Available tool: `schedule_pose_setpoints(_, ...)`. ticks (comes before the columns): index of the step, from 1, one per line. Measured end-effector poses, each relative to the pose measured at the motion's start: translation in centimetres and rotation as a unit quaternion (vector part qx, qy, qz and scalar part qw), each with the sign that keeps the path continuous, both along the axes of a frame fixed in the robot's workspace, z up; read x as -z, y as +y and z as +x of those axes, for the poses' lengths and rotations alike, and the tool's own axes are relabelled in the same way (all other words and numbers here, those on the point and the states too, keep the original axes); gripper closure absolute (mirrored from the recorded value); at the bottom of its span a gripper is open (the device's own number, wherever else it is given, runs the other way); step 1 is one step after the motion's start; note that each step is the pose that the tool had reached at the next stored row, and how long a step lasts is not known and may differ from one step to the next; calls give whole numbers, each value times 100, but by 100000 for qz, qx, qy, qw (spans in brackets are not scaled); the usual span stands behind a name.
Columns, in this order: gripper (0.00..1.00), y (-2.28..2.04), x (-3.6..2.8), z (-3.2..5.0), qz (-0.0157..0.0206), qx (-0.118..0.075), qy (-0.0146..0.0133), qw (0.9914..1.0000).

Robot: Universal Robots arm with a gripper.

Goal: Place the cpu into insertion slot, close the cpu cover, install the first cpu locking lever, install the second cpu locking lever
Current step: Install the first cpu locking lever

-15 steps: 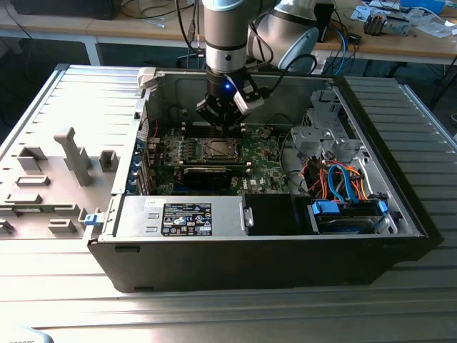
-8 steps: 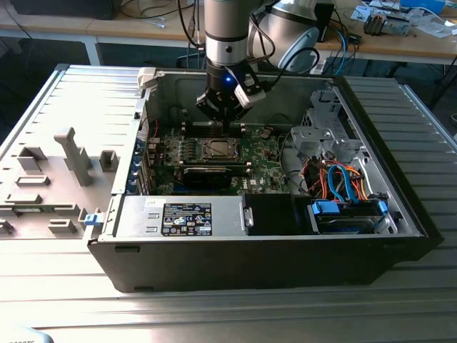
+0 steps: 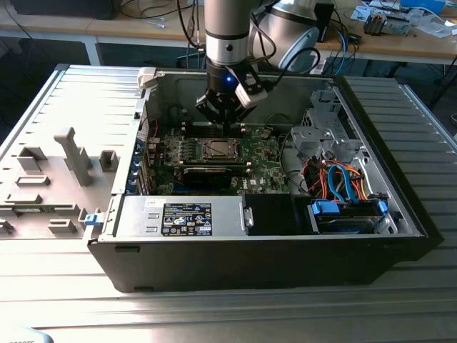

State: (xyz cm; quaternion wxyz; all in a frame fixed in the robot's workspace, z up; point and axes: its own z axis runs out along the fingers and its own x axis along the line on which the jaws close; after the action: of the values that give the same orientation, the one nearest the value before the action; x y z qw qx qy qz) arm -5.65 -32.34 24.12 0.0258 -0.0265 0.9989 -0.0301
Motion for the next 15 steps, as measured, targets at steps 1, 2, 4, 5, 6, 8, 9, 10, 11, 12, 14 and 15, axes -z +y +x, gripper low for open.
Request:
schedule_pose_setpoints(1, 89, -21, -5, 0, -389, -2, -2, 99999)
schedule_pose_setpoints(2, 89, -33, -9, 0, -599, -2, -4, 99998)
schedule_pose_setpoints(4, 89, -58, -23, 0, -993, -1, -3, 99995)
schedule_pose_setpoints(5, 89, -69, -30, 0, -1121, 1, -2, 99994)
schedule_pose_setpoints(6, 89, -82, -43, 0, -1284, 1, -5, 99992)
schedule_pose_setpoints(8, 89, -96, -65, 0, -1345, 2, 0, 99991)
schedule_pose_setpoints(9, 89, -102, -81, 0, -1366, 0, -1, 99991)
schedule_pose_setpoints(10, 89, -109, -108, 0, -1417, 0, -5, 99990)
schedule_pose_setpoints(11, 89, -113, -138, 0, -1479, 4, -1, 99989)
schedule_pose_setpoints(12, 89, -117, -158, 0, -1508, 3, 2, 99989)
schedule_pose_setpoints(14, 89, -124, -182, 0, -1507, 4, -8, 99989)
schedule_pose_setpoints(15, 89, -124, -181, 0, -1503, 9, -11, 99989)
